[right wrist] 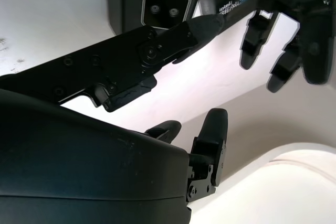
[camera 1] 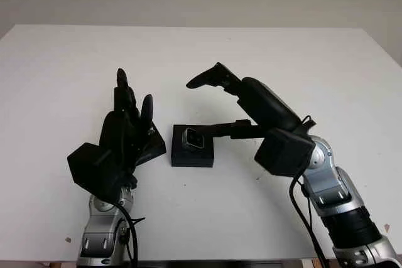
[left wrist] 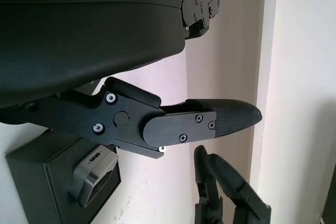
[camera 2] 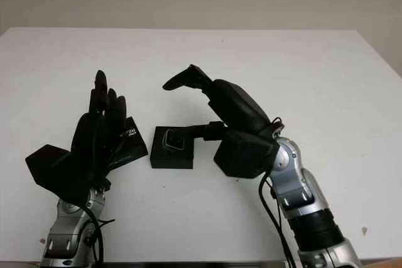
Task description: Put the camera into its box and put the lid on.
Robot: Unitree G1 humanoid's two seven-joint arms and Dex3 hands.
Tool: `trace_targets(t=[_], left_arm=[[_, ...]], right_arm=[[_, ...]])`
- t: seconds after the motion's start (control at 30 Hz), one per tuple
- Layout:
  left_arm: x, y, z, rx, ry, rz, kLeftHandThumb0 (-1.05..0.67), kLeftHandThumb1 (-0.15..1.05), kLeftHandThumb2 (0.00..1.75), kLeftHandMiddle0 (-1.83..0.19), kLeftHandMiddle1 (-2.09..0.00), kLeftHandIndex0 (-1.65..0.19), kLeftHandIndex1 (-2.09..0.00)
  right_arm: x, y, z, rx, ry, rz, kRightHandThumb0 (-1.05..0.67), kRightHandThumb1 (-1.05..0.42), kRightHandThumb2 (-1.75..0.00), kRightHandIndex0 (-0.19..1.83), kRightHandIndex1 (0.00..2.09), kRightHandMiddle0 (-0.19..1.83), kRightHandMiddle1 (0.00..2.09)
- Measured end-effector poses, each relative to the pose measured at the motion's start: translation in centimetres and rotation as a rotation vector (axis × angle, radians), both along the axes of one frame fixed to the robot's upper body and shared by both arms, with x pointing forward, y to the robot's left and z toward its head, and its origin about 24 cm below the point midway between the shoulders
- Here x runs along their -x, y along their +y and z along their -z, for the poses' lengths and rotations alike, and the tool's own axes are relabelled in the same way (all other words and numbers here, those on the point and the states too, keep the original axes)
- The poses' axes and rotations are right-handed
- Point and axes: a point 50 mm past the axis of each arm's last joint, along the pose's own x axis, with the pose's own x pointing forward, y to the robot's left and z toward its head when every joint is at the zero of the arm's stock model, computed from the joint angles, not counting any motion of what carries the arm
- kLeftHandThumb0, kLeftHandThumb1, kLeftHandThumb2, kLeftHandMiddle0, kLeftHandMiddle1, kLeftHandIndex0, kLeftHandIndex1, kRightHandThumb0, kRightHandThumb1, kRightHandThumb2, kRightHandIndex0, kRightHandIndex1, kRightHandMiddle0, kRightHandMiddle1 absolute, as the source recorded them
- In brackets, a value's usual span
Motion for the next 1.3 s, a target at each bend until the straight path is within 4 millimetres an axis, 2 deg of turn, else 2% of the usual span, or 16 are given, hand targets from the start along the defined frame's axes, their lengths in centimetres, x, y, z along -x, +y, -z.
trace_targets(t=[0.23,0.47,0.83,1.3], left_arm=[[0.2,0.1,0.1,0.001,0.005,-0.001,-0.74,1.05,0.51,0.19,0.00,0.19,0.00],[0.2,0.1,0.1,-0.003,0.006,0.000,-0.74,1.05,0.52,0.19,0.00,0.19,0.00],[0.3,0.2,0.3,-0.006,0.011,-0.003,-0.73,1.05,0.52,0.19,0.00,0.19,0.00],[0.3,0.3,0.3,0.001,0.012,-0.002,-0.75,1.05,0.50,0.19,0.00,0.19,0.00]], right_arm=[[1.5,0.7,1.3,0.075,0.010,0.100,-0.72,-0.95,-0.06,0.15,0.28,0.08,0.89],[2.4,2.0,1.9,0.104,0.012,0.153,-0.75,-1.00,-0.07,0.15,0.23,0.06,0.87],[2.9,3.2,2.4,0.107,-0.021,0.211,-0.69,-1.01,-0.06,0.20,0.21,0.04,1.01],[2.4,2.9,3.6,0.117,0.007,0.268,-0.69,-1.01,-0.05,0.20,0.20,0.05,1.12]])
